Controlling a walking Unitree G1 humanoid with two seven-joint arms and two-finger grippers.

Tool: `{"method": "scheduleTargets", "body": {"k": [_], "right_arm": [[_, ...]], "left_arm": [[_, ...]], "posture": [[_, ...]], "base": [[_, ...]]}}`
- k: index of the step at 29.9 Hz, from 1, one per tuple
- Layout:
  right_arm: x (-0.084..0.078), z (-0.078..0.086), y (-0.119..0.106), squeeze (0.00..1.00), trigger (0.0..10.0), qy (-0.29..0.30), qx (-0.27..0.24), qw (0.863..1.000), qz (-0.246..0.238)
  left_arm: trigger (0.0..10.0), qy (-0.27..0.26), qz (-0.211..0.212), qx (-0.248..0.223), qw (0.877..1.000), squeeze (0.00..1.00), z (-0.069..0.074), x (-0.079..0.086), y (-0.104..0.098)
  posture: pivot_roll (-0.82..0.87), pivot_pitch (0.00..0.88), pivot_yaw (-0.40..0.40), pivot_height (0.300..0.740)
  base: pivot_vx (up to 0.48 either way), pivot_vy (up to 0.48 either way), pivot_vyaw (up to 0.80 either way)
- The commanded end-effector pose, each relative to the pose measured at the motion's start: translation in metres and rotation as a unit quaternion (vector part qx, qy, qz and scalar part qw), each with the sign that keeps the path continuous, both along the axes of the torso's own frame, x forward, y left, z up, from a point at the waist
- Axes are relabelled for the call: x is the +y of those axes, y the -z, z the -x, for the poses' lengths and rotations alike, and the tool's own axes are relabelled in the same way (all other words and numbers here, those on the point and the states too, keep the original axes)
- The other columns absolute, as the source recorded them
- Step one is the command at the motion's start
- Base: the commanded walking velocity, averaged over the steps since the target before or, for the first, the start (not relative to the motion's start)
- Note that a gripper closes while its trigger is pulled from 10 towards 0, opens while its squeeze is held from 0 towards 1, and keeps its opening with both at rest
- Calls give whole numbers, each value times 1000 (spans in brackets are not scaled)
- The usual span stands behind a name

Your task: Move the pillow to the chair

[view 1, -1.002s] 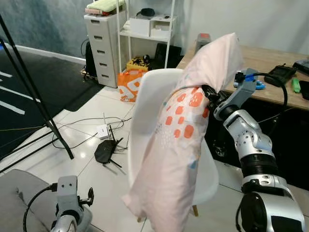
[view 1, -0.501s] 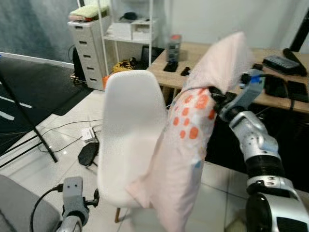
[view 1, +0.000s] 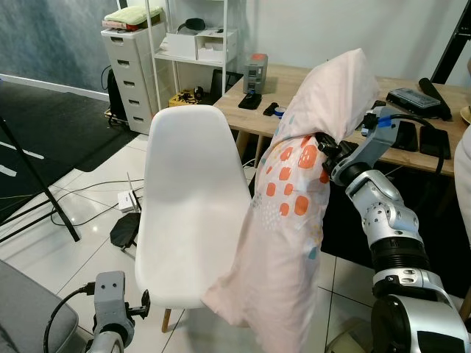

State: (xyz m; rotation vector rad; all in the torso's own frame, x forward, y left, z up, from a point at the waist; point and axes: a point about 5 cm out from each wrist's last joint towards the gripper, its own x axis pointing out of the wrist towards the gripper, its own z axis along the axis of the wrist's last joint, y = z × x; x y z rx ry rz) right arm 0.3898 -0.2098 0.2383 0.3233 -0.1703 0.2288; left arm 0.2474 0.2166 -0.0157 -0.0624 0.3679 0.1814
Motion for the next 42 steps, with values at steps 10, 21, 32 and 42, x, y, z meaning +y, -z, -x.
{"method": "scheduleTargets", "body": {"k": [10,21,32,42], "right_arm": [[5,2,-22,0,10000,-7,-56,998,7],[6,2,-21,0,10000,-9,-57,998,10],[7,1,-23,0,10000,-9,-59,998,21],[6,-1,-21,0,10000,-6,-53,998,33]], "left_arm": [[10000,7,-10,0,1000,0,1,2,-1],[10000,9,-10,0,1000,0,0,2,-1],[10000,-3,-10,-5,1000,0,0,3,-2],[10000,-7,-9,-1,1000,0,0,2,-1]], "posture": [[-154,95,-7,740],[-154,94,-8,740],[-157,89,-11,740],[-165,83,-14,740]], "base": [[388,0,0],[411,0,0],[342,0,0],[0,0,0]]}}
